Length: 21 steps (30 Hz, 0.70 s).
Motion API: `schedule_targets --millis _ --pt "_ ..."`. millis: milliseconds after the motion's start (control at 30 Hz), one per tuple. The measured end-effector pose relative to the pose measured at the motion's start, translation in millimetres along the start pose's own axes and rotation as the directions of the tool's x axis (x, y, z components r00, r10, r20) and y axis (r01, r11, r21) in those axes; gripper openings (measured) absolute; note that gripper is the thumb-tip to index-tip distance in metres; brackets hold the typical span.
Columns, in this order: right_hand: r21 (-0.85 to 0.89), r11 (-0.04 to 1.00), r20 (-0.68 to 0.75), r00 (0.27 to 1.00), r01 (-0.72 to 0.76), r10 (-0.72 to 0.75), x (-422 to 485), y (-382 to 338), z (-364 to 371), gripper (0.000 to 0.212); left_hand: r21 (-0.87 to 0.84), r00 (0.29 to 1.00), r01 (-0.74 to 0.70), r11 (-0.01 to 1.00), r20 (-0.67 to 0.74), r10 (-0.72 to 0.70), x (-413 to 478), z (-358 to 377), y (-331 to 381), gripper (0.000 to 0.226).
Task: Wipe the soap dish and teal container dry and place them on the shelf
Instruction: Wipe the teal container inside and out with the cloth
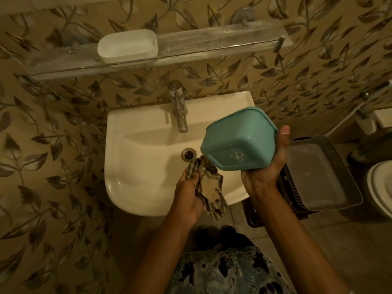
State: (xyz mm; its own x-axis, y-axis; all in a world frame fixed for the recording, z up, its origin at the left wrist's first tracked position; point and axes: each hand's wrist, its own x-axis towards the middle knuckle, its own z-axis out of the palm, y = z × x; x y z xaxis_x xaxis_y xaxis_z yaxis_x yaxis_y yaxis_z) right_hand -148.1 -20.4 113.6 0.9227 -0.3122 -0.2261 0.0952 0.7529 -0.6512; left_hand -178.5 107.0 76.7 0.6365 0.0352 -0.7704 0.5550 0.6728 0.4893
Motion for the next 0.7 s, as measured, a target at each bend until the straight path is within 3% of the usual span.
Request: schedule_targets --millis 100,200,267,333,367,400,467,567,633,700 --pt "-0.025 1.000 0.019 1.000 -0.001 0.001 0 2 -3 0.055 -0.015 1.000 0.001 1.000 0.011 -0.001 -4 3 0 0.033" --pt "-0.070 0.997 -0.004 1.000 0.014 -0.014 2 3 -9 0.056 0.087 0.980 -0.193 0.977 -0.041 0.197 -9 5 6 0.036" --pt "-0.119 0.992 -0.024 0.999 0.031 -0.034 4 3 -12 0.057 0.297 0.870 -0.449 0.843 -0.070 0.488 -14 3 13 0.039" --pt "-0.178 0.983 -0.045 0.997 0.046 -0.055 5 4 -14 0.050 0.392 0.683 -0.680 0.619 0.032 0.730 -19 2 23 0.044" --pt "-0.202 0.978 -0.049 0.997 0.050 -0.061 4 5 -14 0.045 0.393 0.620 -0.743 0.541 0.100 0.778 -21 3 27 0.046" --pt "-0.214 0.976 -0.044 0.997 0.050 -0.061 3 7 -14 0.043 0.381 0.601 -0.768 0.515 0.153 0.785 -24 5 30 0.047" --pt "-0.195 0.980 -0.023 0.999 0.040 -0.045 2 12 -13 0.043 0.331 0.666 -0.734 0.593 0.183 0.723 -29 12 31 0.047" --pt "-0.162 0.986 0.007 1.000 0.028 -0.028 5 14 -9 0.045 0.225 0.762 -0.645 0.730 0.114 0.638 -34 18 30 0.045" --pt "-0.169 0.985 0.035 0.999 0.037 -0.031 8 15 -9 0.043 0.141 0.783 -0.620 0.772 0.055 0.619 -35 19 36 0.043" --pt "-0.199 0.978 0.110 0.993 0.064 -0.043 10 17 -13 0.030 0.107 0.754 -0.655 0.748 0.036 0.656 -36 18 45 0.041"
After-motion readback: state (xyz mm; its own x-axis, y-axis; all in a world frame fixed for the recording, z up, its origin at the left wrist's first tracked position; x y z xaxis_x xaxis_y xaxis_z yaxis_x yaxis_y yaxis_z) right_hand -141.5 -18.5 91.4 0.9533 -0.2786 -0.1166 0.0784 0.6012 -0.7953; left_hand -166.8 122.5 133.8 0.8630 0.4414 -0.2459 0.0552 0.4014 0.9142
